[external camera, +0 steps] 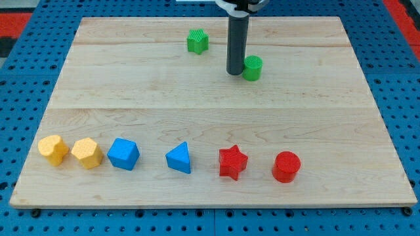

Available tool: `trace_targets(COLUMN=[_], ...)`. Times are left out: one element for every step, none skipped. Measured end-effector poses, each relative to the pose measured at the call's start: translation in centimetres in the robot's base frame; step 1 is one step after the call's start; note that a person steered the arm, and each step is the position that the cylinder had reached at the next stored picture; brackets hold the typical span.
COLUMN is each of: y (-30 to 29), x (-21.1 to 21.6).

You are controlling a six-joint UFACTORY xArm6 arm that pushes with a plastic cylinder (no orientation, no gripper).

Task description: Place the green circle at the bottom right side

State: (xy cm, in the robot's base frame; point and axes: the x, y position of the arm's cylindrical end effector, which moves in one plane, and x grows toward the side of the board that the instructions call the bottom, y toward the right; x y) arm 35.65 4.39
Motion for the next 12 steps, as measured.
trace_targets(y=[0.0,0.0,0.0,-0.3,-2.5,0.0,2.2,4.4,6.1,7.1,7.5,7.8], x=[0.7,0.9,0.9,0.8,-1.3,-2.8,-1.3,-0.6,-0.3,-0.3,2.1,4.1])
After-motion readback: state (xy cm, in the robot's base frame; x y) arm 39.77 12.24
